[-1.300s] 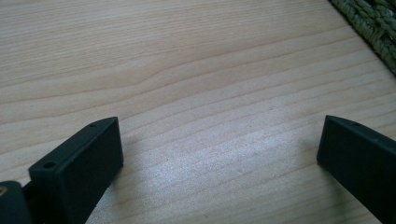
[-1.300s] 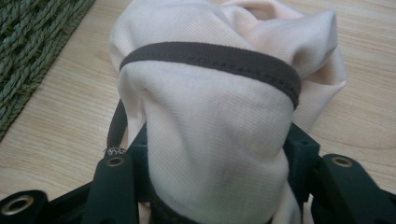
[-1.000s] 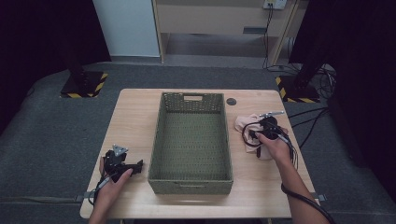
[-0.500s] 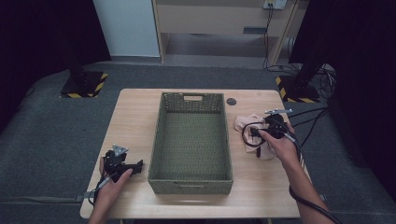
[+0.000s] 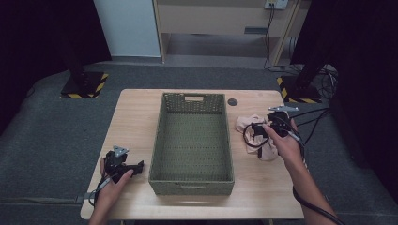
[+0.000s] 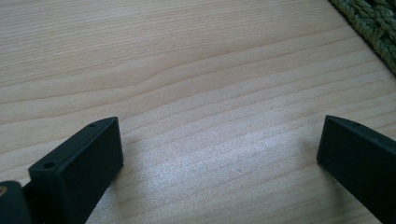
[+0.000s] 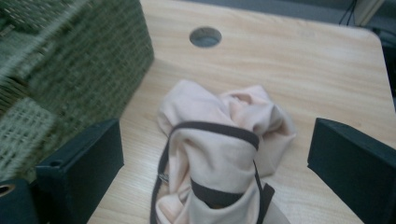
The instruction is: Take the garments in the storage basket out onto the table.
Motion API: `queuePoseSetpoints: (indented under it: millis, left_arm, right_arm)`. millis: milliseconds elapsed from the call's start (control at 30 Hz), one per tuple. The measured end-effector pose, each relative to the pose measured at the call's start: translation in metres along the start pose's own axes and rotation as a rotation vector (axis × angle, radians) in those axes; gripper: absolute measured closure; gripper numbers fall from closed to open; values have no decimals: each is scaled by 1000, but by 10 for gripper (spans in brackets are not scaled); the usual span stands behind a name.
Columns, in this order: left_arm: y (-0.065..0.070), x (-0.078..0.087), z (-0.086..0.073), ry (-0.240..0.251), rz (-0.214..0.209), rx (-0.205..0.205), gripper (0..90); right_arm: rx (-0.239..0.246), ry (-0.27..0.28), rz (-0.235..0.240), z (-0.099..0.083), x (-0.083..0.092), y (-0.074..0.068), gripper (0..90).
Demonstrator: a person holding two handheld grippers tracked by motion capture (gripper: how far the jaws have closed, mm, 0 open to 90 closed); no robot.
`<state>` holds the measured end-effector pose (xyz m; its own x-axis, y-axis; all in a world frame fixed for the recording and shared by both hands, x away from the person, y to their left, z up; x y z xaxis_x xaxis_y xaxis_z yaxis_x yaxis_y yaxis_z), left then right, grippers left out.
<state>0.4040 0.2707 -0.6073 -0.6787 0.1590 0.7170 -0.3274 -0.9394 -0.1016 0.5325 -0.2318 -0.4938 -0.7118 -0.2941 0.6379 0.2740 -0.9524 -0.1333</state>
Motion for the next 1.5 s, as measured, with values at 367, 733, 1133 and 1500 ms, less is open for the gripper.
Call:
queuePoseSetpoints:
  millis: [367, 733, 1133, 1500]
  left_arm:
    - [0, 0, 0, 0, 0, 0, 0]
    - [0, 0, 0, 0, 0, 0, 0]
    - [0, 0, 0, 0, 0, 0, 0]
    - [0, 0, 0, 0, 0, 0, 0]
  right_arm:
    - [18, 47, 32, 11, 17, -14, 36]
    - [50, 65, 50, -3, 38, -18, 37]
    - [55, 61, 63, -30, 51, -14, 30]
    - [69, 33, 76, -59, 55, -17, 37]
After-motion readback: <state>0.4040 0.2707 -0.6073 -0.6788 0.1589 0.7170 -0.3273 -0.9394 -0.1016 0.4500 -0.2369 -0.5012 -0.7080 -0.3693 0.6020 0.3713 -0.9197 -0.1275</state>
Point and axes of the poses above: each handheld gripper's, and its own axes: x roughly backward along the jaws, z roughly out of its top, y roughly to its right, the point moved 8 cm from there along -x, roughly forward along the jaws, and after that the axes turned 8 degrees about -x, right-handed, at the moved point
